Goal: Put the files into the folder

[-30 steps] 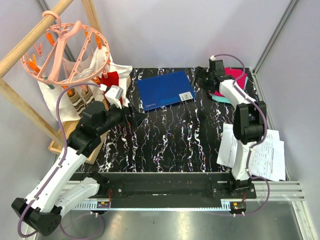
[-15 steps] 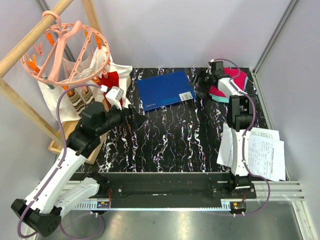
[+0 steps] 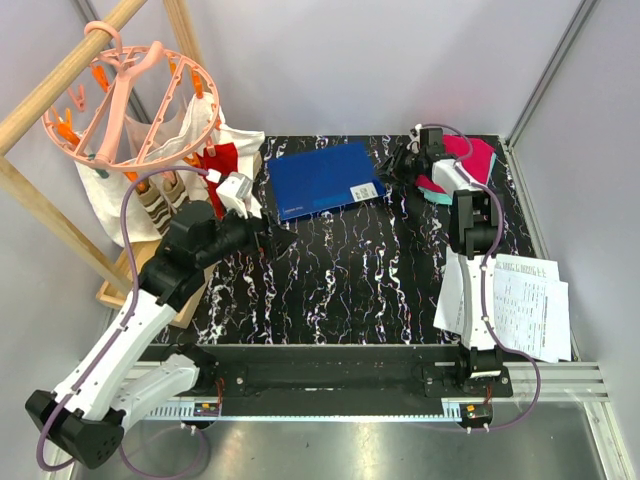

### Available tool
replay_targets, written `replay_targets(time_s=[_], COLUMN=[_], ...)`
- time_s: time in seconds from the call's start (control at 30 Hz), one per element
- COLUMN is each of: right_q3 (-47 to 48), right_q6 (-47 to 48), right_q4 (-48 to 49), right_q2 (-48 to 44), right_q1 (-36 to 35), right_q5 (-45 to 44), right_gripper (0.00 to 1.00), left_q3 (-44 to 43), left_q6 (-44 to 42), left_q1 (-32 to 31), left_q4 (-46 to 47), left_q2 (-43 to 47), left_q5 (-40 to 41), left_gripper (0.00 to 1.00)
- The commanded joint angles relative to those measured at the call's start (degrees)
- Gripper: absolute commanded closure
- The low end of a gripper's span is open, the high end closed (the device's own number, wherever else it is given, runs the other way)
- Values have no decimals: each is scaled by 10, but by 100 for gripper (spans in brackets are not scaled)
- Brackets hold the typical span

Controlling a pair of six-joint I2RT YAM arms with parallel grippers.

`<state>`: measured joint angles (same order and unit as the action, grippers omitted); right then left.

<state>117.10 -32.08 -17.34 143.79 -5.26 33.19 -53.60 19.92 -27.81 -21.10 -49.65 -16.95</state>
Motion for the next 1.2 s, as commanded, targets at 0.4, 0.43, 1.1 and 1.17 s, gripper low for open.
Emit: replay_targets(time_s=[0.4, 0.43, 1.1, 1.17], right_q3=[-11, -13, -417, -497], right_q6=[-167, -175, 42, 81], right_q4=[247, 258, 354, 383], right_q2=[55, 58, -350, -420], right_q1=[-7, -10, -12, -14], right_q5=[157, 159, 21, -12], right_gripper=[59, 60, 100, 100], left_q3=[-20, -21, -183, -196], left_q6=[20, 22, 281, 335], left_q1=[-2, -2, -1, -1], left_q4=[15, 15, -40, -40], left_q2=[-32, -31, -178, -199], left_q5=[-14, -14, -10, -9], left_gripper=[1, 1, 2, 3])
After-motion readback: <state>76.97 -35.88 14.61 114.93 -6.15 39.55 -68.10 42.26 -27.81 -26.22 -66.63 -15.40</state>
